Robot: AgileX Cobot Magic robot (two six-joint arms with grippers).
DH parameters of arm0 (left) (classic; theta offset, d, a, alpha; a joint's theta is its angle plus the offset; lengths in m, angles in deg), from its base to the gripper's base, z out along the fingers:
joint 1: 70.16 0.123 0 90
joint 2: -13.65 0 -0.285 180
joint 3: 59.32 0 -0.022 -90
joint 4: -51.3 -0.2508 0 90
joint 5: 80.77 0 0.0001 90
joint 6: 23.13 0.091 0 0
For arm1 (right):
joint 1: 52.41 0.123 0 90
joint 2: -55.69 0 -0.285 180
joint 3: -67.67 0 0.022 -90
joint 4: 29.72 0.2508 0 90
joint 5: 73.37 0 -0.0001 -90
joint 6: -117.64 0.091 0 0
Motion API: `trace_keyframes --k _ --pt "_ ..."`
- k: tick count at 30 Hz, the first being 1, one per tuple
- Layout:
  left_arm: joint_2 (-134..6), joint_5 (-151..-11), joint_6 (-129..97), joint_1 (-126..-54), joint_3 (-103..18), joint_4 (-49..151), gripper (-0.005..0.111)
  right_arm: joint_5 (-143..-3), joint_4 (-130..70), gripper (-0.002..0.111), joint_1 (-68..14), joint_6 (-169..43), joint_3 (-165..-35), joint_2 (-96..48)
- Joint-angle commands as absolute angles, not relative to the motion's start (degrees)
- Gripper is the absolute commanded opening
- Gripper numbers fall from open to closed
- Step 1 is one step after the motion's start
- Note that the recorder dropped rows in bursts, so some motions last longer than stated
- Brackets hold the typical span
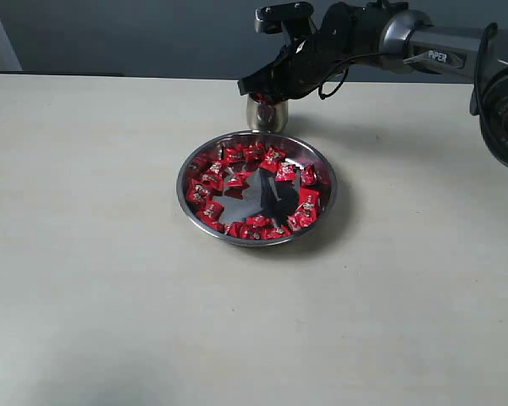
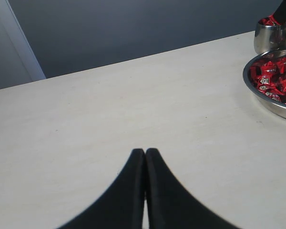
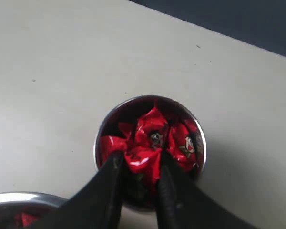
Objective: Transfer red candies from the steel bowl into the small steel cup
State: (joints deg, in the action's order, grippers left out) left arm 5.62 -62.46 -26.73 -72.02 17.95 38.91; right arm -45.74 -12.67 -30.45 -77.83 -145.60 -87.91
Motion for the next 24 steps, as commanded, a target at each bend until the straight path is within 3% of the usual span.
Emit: trace_keyframes --k 1,24 --pt "5.9 -62.8 -27.0 -72.0 17.9 39.0 0.0 -46.1 -12.6 0.02 -30.7 -77.9 -145.7 -88.0" --pt "5.9 -62.8 -27.0 -72.0 17.9 39.0 0.0 -43.3 -12.7 0.02 -30.7 -77.9 -148.4 -87.7"
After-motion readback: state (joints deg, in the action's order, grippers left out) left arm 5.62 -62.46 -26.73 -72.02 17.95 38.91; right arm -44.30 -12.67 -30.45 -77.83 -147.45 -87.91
